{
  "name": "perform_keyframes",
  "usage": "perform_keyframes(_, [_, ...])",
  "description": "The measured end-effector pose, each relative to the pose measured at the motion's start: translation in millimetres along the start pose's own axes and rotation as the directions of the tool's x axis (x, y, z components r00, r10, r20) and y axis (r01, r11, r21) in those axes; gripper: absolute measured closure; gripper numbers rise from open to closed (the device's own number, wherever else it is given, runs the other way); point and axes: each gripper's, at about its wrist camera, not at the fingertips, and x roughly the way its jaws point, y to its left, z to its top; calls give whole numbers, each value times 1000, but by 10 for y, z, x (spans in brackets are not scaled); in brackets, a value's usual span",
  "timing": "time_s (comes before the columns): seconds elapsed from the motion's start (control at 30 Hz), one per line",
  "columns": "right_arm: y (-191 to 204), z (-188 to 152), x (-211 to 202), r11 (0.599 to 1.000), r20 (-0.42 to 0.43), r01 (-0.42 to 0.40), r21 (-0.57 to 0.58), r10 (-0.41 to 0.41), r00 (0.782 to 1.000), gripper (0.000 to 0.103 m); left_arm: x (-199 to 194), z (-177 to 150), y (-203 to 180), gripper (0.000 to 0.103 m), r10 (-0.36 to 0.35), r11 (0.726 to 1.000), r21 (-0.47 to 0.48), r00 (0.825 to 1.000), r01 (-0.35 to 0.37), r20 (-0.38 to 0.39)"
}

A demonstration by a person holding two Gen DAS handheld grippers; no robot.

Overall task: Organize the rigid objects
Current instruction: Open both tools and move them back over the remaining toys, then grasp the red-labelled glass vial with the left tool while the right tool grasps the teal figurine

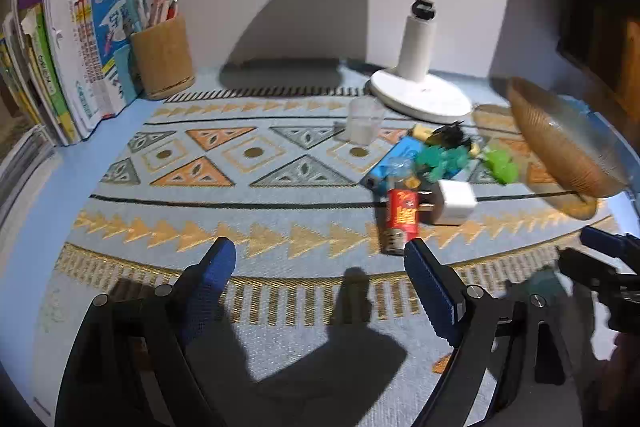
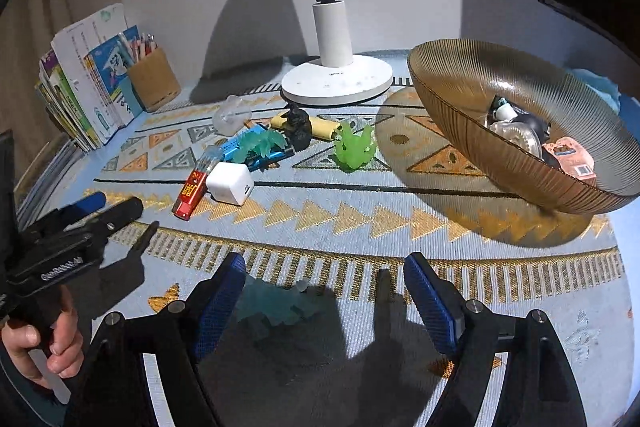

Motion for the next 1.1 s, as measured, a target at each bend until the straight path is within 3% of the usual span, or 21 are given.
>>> perform_keyframes(0.13, [-1, -16, 65, 996, -53, -87, 3, 87, 995, 23, 89, 4, -38, 18, 4, 1000, 25, 999, -2, -50])
perform_keyframes(0.23, [127, -34, 92, 993, -73, -100, -62, 95, 993, 23, 140, 22, -95, 18, -54, 996, 62, 994, 60, -91])
perform_keyframes(0.4, [328, -94, 233, 987, -136, -43, -152, 22, 990, 23, 289, 167, -131, 18, -193, 980, 22, 966, 200, -171])
perform_keyframes(0.47, [357, -102, 218, 985, -119, -26, -168, 6, 993, 23, 332, 217, -159, 18, -204, 977, 25, 964, 212, -170])
perform_keyframes(0.53, [364, -101, 197, 985, -103, -16, -173, -3, 995, 24, 391, 257, -235, 23, -183, 978, 70, 968, 197, -173])
perform_keyframes(0.6, [349, -107, 213, 985, -111, 1, -171, -20, 994, 39, 477, 277, -310, 31, -174, 975, 107, 965, 197, -195])
perform_keyframes(0.7, [386, -107, 240, 981, -115, 9, -192, -32, 993, 49, 554, 312, -329, 34, -179, 974, 100, 964, 201, -195])
perform_keyframes(0.8, [460, -126, 248, 973, -112, 22, -230, -49, 992, 54, 584, 356, -349, 46, -184, 973, 105, 964, 207, -193])
perform_keyframes(0.83, [482, -131, 247, 970, -107, 34, -243, -62, 992, 54, 596, 366, -351, 48, -183, 973, 108, 964, 206, -194])
perform_keyframes(0.87, [497, -136, 242, 967, -101, 42, -251, -70, 992, 54, 595, 371, -371, 56, -175, 972, 124, 966, 200, -191])
perform_keyframes(0.9, [510, -139, 240, 965, -96, 51, -259, -78, 992, 54, 589, 374, -382, 70, -171, 971, 135, 967, 198, -187])
perform_keyframes(0.97, [523, -144, 235, 961, -89, 62, -268, -89, 992, 54, 581, 375, -370, 84, -196, 967, 129, 963, 222, -186])
perform_keyframes(1.1, [532, -147, 209, 959, -68, 84, -272, -106, 992, 54, 531, 347, -319, 84, -216, 965, 111, 959, 239, -183])
